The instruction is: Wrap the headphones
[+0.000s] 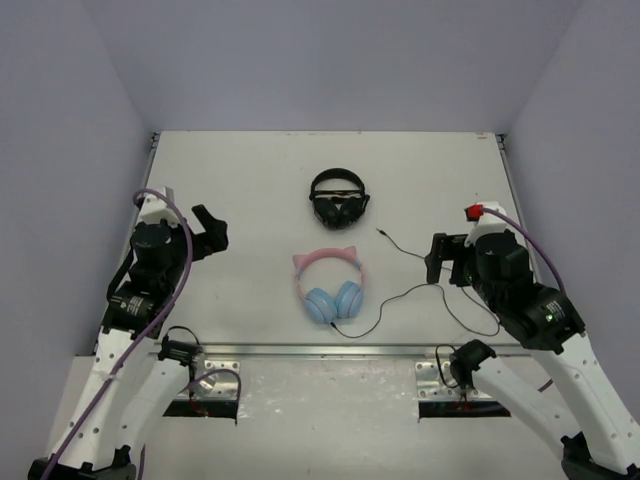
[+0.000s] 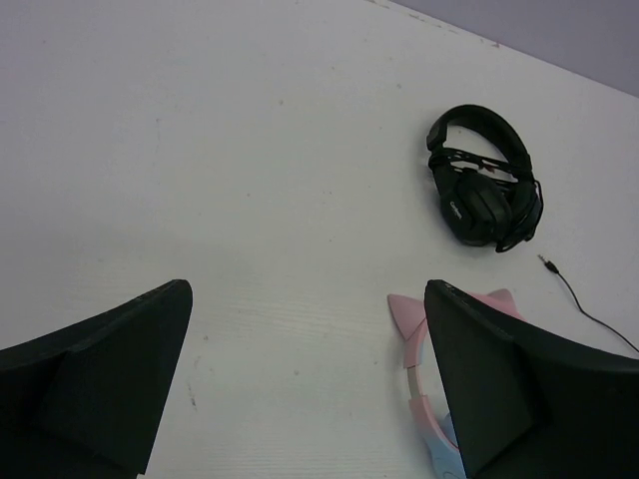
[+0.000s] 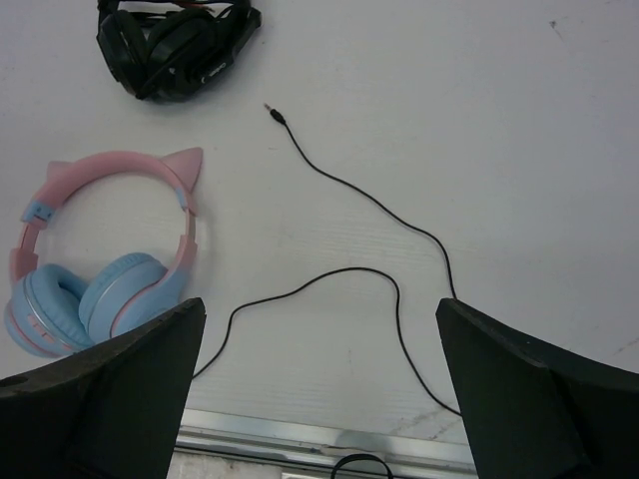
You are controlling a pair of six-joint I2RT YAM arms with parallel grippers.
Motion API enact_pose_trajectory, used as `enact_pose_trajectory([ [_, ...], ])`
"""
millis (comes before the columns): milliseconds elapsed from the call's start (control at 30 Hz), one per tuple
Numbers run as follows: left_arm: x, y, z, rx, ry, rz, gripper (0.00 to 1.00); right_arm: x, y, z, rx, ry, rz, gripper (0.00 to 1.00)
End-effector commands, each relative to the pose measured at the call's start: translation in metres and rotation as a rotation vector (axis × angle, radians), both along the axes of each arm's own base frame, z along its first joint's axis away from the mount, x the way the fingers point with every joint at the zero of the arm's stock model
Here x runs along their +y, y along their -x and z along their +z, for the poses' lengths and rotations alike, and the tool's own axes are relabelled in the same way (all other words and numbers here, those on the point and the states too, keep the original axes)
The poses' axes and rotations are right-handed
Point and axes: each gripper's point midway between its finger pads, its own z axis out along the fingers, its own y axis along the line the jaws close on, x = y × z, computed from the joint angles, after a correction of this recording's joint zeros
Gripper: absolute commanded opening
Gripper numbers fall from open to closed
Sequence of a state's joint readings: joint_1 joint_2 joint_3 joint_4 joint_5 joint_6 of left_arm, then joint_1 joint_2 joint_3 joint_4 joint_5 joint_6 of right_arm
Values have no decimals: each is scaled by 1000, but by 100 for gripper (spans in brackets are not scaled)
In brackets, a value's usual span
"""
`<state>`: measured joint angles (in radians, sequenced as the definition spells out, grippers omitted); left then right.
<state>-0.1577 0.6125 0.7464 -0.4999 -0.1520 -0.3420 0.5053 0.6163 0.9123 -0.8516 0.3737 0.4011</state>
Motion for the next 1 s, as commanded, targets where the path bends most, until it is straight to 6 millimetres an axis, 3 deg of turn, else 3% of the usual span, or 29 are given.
enact_pose_trajectory([
  [0,3,-5,19,-45,5,22,100,3,-5,19,-44,-36,-5,99],
  [100,4,-8,23,-47,8,37,100,13,-4,19,-54,-63,48,99],
  [233,-10,-18,38,-49,4,-45,100,49,5,16,-65,-131,274,99],
  [367,-68,-38,56,-45,63,-364,100,61,6,16,-23,-148,324,99],
  [400,-81,-54,47,12,71,-413,100,62,6,12,2,-144,326,99],
  [433,-100,-69,19,106,51,-453,100,64,6,14,2,-151,334,99],
  [467,-103,-71,26,88,20,-434,100,65,5,16,-1,-156,338,99],
  [500,-111,-92,3,171,-33,-422,100,66,6,18,-8,-159,341,99],
  [533,-124,-95,-9,222,-57,-464,100,67,6,20,-17,-164,345,99],
  [567,-147,-92,-34,306,-91,-539,100,67,4,23,-36,-171,344,99],
  [667,-187,-86,-46,277,-226,-723,100,72,5,27,-66,-206,362,99],
  [733,-205,-70,-65,269,-307,-877,100,78,10,27,-60,-232,399,99],
  [767,-215,-77,-74,239,-316,-896,100,81,11,25,-54,-242,410,99],
  [833,-237,-62,-98,257,-323,-1014,97,86,16,21,-44,-261,442,99],
  [900,-243,-66,-121,284,-398,-1036,89,94,24,21,-34,-299,492,99],
  [967,-247,-68,-139,291,-459,-1042,88,98,29,21,-43,-321,522,99],
])
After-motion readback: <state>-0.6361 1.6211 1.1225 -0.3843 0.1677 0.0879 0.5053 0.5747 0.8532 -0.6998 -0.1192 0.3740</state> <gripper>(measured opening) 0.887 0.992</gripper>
